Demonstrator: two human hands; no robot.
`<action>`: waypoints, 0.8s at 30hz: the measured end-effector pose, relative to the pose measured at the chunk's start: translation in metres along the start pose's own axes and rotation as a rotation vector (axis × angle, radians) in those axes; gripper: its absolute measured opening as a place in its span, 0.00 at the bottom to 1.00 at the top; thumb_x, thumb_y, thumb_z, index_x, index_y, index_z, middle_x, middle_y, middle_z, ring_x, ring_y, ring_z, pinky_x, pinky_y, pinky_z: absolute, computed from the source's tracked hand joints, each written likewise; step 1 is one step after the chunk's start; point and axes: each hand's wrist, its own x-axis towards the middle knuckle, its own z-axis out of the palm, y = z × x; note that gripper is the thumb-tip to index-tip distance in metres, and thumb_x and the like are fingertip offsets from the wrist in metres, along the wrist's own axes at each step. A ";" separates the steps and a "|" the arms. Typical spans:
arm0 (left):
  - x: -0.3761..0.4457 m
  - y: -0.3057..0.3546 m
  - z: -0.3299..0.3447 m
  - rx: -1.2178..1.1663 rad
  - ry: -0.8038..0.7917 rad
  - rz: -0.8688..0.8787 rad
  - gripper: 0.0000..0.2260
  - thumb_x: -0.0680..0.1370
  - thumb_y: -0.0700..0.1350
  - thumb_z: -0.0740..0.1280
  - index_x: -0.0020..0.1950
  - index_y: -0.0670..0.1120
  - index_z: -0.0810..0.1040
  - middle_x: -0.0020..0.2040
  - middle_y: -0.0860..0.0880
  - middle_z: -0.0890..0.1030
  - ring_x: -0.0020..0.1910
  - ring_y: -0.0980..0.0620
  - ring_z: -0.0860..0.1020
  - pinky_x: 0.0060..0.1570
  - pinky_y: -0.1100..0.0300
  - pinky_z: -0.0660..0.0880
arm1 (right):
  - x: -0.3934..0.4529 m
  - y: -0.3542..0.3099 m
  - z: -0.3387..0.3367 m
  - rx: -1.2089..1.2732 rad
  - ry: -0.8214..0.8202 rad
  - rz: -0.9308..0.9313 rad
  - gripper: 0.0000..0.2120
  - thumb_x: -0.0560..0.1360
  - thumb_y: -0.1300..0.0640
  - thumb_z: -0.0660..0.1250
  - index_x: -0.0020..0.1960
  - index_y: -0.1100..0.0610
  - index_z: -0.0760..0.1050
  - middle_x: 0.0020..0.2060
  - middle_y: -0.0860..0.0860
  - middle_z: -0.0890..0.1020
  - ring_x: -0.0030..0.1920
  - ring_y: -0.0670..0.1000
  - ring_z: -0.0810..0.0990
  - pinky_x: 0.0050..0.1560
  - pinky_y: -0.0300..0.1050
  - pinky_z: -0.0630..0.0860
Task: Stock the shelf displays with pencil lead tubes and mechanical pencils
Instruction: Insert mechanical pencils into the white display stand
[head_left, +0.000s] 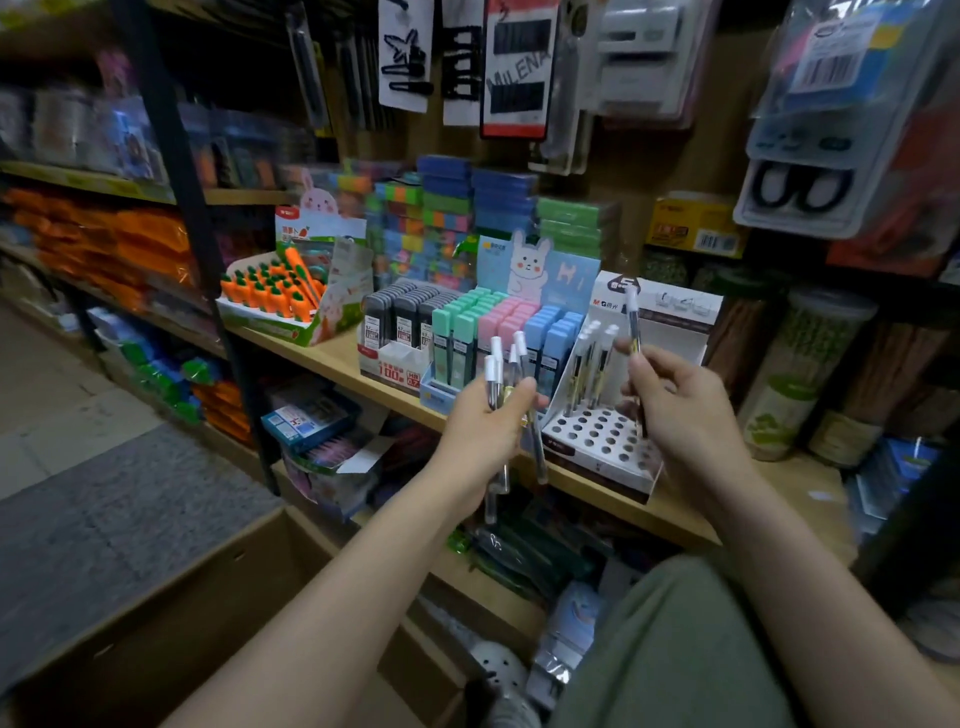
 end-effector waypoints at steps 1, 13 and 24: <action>0.003 -0.001 0.004 0.020 -0.004 0.001 0.09 0.81 0.49 0.63 0.48 0.47 0.79 0.36 0.49 0.81 0.30 0.56 0.71 0.38 0.59 0.71 | 0.008 -0.002 0.001 0.002 0.018 -0.018 0.10 0.81 0.55 0.61 0.59 0.49 0.79 0.38 0.47 0.80 0.37 0.46 0.80 0.43 0.40 0.78; 0.024 -0.034 0.014 0.079 -0.038 -0.030 0.07 0.79 0.53 0.66 0.49 0.52 0.79 0.36 0.58 0.82 0.45 0.50 0.80 0.49 0.48 0.78 | 0.042 0.028 0.005 -0.429 0.136 -0.315 0.06 0.78 0.53 0.67 0.55 0.49 0.76 0.41 0.36 0.78 0.42 0.27 0.76 0.38 0.20 0.70; 0.030 -0.050 0.016 0.178 -0.037 0.041 0.08 0.79 0.52 0.65 0.52 0.51 0.81 0.47 0.54 0.84 0.49 0.56 0.81 0.54 0.53 0.77 | 0.033 0.032 0.009 -0.541 0.094 -0.339 0.17 0.77 0.56 0.69 0.62 0.50 0.67 0.38 0.39 0.77 0.36 0.37 0.79 0.34 0.29 0.74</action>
